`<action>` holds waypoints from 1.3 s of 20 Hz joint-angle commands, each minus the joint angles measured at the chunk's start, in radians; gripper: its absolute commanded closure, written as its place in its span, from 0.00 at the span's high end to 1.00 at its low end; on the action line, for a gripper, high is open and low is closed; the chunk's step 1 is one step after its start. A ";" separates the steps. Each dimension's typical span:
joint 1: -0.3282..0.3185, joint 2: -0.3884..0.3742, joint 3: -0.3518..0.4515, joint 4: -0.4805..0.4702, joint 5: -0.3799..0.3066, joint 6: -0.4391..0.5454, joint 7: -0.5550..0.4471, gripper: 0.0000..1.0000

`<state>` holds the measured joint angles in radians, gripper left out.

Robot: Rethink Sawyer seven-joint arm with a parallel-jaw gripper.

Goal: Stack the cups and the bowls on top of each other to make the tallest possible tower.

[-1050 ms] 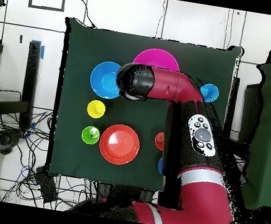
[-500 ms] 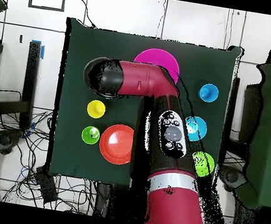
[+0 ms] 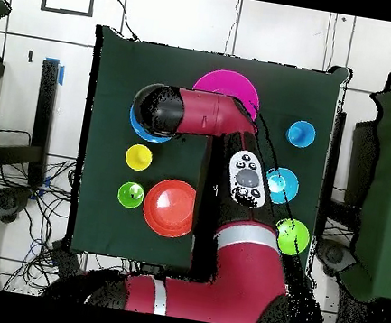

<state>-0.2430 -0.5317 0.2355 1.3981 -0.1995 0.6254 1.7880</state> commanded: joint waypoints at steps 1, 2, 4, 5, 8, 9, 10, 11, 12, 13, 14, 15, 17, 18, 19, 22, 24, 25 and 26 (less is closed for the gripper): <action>-0.042 0.142 0.024 -0.033 0.002 -0.065 0.071 1.00; -0.053 0.139 0.037 -0.023 0.012 -0.067 0.065 1.00; -0.068 0.137 0.054 -0.003 0.026 -0.075 0.062 1.00; -0.073 0.138 0.061 0.004 0.030 -0.083 0.061 1.00; -0.084 0.138 0.075 0.014 0.034 -0.093 0.056 1.00; -0.083 0.140 0.075 0.006 0.031 -0.088 0.052 1.00; -0.077 0.143 0.067 -0.013 0.022 -0.080 0.045 1.00; -0.068 0.148 0.056 -0.036 0.008 -0.072 0.037 1.00; -0.055 0.148 0.040 -0.052 -0.013 -0.075 0.030 1.00; -0.041 0.149 0.024 -0.068 -0.034 -0.079 0.024 1.00; -0.028 0.150 0.008 -0.083 -0.055 -0.083 0.018 1.00; -0.019 0.157 -0.006 -0.108 -0.072 -0.085 0.010 1.00; -0.005 0.158 -0.026 -0.122 -0.091 -0.096 0.014 1.00; 0.002 0.158 -0.036 -0.129 -0.101 -0.102 0.015 1.00; 0.016 0.159 -0.057 -0.141 -0.106 -0.093 0.030 1.00; 0.041 0.163 -0.095 -0.162 -0.108 -0.074 0.058 1.00; 0.034 0.162 -0.088 -0.155 -0.094 -0.075 0.056 1.00; 0.033 0.163 -0.087 -0.153 -0.090 -0.079 0.057 1.00; 0.032 0.163 -0.086 -0.152 -0.086 -0.082 0.058 1.00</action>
<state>-0.2249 -0.3828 0.1646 1.3130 -0.2355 0.5682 1.7880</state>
